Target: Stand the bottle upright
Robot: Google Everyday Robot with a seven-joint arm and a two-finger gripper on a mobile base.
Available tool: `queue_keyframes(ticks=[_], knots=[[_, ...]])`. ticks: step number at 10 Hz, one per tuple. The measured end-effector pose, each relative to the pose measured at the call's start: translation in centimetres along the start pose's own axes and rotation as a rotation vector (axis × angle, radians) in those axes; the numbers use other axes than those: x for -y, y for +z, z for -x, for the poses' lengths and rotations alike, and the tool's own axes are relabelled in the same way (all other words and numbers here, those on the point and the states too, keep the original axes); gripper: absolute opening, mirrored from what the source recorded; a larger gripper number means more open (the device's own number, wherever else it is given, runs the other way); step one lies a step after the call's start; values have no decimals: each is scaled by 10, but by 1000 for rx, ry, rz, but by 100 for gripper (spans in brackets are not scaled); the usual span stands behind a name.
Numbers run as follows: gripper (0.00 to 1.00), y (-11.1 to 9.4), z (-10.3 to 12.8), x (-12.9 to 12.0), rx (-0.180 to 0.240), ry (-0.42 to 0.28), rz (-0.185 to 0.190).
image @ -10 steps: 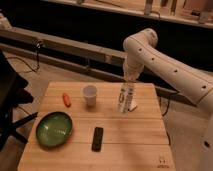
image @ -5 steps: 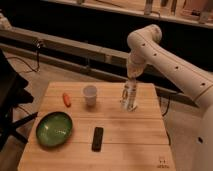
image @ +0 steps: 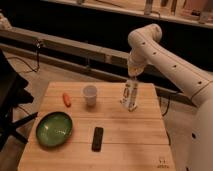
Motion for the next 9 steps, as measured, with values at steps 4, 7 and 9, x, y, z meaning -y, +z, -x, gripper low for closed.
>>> queue_keyframes(ticks=[4,7,9], knots=[[0,-12,2,38,-128,-158,-82],[0,-16,-1,55,-217,-228,-138],[0,-16,-8,69,-271,-256,-189]])
